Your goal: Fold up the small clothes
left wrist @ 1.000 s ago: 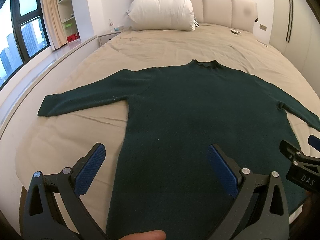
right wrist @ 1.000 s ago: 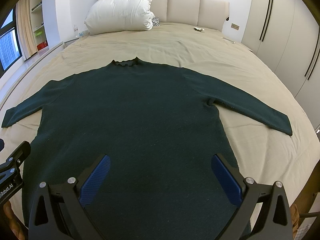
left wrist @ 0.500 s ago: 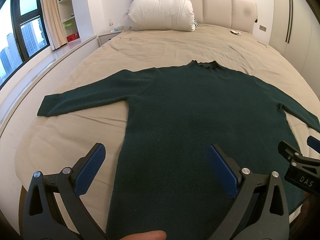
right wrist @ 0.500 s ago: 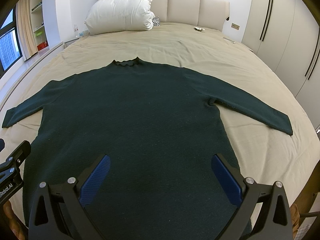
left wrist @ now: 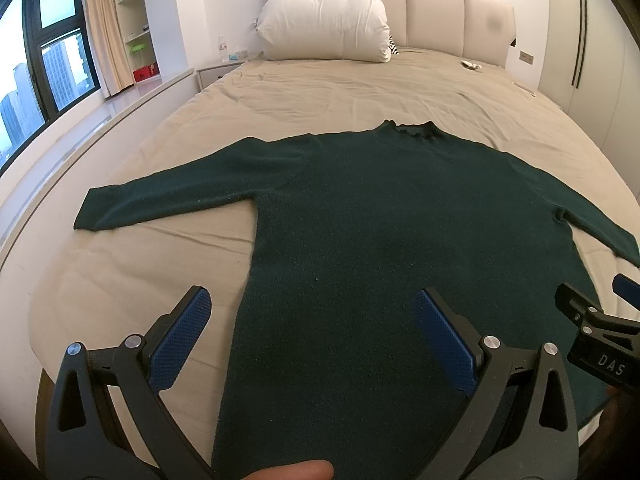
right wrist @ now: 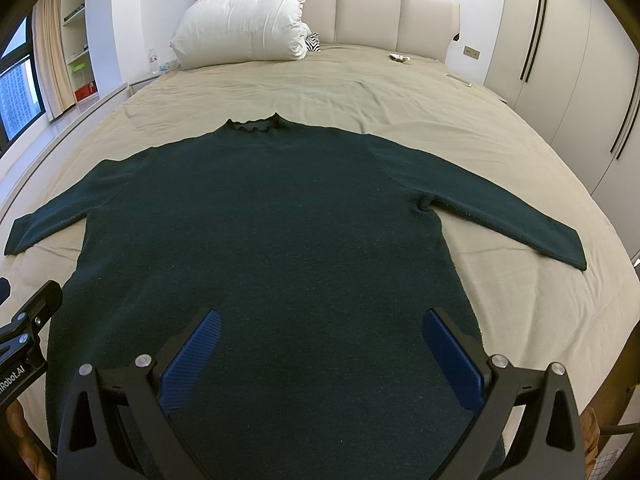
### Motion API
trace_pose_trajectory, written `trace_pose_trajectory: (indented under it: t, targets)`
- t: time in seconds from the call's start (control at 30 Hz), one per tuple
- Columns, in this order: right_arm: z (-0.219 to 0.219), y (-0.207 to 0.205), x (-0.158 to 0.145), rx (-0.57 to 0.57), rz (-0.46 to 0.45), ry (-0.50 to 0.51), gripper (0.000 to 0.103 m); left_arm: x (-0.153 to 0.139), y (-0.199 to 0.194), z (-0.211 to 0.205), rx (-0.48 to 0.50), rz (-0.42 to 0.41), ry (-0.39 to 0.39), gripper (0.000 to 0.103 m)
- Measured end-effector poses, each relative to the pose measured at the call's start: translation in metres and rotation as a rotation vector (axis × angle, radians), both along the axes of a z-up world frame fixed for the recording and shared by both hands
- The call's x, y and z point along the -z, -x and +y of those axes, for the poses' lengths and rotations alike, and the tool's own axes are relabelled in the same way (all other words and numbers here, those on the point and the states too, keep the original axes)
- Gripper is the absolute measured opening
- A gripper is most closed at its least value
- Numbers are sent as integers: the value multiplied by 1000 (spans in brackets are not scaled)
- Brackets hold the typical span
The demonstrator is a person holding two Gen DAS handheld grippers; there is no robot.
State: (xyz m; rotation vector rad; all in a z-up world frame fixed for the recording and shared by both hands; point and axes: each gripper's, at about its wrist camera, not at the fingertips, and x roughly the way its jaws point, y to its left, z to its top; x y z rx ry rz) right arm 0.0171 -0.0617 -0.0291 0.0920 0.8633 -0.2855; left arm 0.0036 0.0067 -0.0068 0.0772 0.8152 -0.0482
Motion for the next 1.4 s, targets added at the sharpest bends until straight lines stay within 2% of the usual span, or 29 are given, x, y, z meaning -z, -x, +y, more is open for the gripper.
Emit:
trace_pose_trajectory:
  t: [0.83, 1.17, 1.27, 1.4]
  targets:
    - [11, -2, 6, -6, 11, 0, 103, 6, -3, 6, -8, 22, 31, 103]
    - [16, -11, 10, -24, 35, 4, 103, 16, -17, 27, -33, 57, 100, 103]
    - [17, -18, 12, -33, 40, 3, 103, 17, -27, 49, -44, 74, 197, 103]
    - [19, -27, 14, -46, 50, -2, 103, 18, -54, 100, -53, 109, 404, 103]
